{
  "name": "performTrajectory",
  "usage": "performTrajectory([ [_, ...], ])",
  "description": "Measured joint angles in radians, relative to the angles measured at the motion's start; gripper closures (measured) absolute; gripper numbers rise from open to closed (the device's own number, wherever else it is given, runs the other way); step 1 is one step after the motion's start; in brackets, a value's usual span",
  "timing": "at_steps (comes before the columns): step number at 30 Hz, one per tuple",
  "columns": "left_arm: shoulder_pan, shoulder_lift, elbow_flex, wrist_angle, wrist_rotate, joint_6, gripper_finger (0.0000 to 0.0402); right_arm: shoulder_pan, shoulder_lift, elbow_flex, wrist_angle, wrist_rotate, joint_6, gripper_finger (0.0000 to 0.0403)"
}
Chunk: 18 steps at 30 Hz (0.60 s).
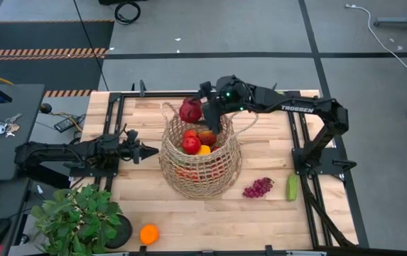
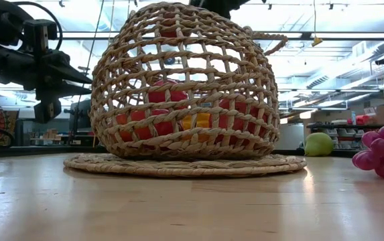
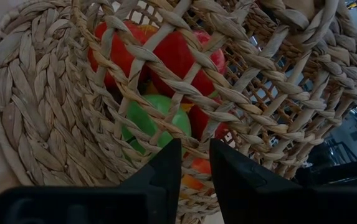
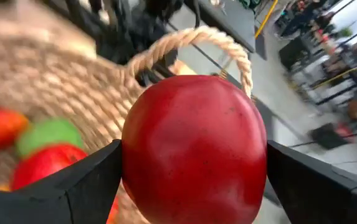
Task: Build produce basket
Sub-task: Put the red pomegranate into the basket
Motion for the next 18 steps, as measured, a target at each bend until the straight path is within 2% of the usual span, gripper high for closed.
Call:
performTrajectory([
  [2,0.000,0.000,0.000,0.000,0.000,0.000,0.0310,0.017,0.000,-0.008,-0.005,0.051,-0.055,0.0030],
  [6,0.000,0.000,0.000,0.000,0.000,0.000,0.0313,0.045,-0.001,-0.046,-0.005,0.059,-0.074,0.0030],
  [13,0.000,0.000,0.000,0.000,0.000,0.000,0.0317,0.076,-0.001,-0.195,0.010,0.041,-0.031,0.0030],
  [18,0.000,0.000,0.000,0.000,0.000,0.000,0.0312,0.083,-0.001,-0.268,0.016,0.141,0.065,0.0028],
])
